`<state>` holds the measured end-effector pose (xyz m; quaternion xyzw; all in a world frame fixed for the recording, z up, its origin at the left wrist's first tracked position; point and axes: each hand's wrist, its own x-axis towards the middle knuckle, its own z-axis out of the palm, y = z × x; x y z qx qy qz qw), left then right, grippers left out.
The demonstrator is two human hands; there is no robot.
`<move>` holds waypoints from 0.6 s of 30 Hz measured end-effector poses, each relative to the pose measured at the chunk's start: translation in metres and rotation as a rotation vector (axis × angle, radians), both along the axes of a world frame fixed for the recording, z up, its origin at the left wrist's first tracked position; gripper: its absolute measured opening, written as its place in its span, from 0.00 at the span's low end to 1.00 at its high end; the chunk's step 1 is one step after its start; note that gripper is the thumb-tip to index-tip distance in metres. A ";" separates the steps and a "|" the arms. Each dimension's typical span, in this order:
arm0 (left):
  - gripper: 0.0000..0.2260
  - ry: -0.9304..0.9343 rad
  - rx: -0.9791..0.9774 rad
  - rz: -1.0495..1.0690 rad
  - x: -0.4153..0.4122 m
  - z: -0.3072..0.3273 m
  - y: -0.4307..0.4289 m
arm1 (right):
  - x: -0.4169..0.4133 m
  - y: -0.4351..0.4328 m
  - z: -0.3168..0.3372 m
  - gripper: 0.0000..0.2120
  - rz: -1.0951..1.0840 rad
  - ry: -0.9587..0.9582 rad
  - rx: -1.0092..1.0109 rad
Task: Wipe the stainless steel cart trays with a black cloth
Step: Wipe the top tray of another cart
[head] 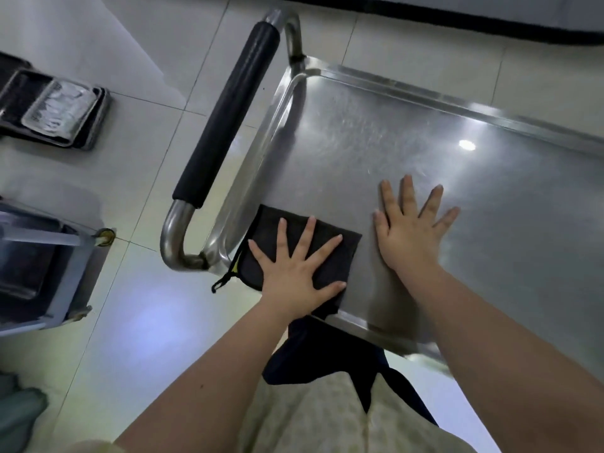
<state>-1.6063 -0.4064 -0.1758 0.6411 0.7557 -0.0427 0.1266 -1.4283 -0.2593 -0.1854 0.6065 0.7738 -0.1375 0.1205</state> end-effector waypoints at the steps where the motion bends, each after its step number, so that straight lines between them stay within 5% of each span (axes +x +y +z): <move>1: 0.36 0.014 0.002 -0.006 -0.010 0.000 0.013 | -0.001 -0.001 0.001 0.27 0.004 0.010 0.005; 18: 0.37 0.014 -0.071 -0.163 -0.056 -0.006 0.302 | -0.004 0.006 -0.006 0.28 -0.037 0.047 0.083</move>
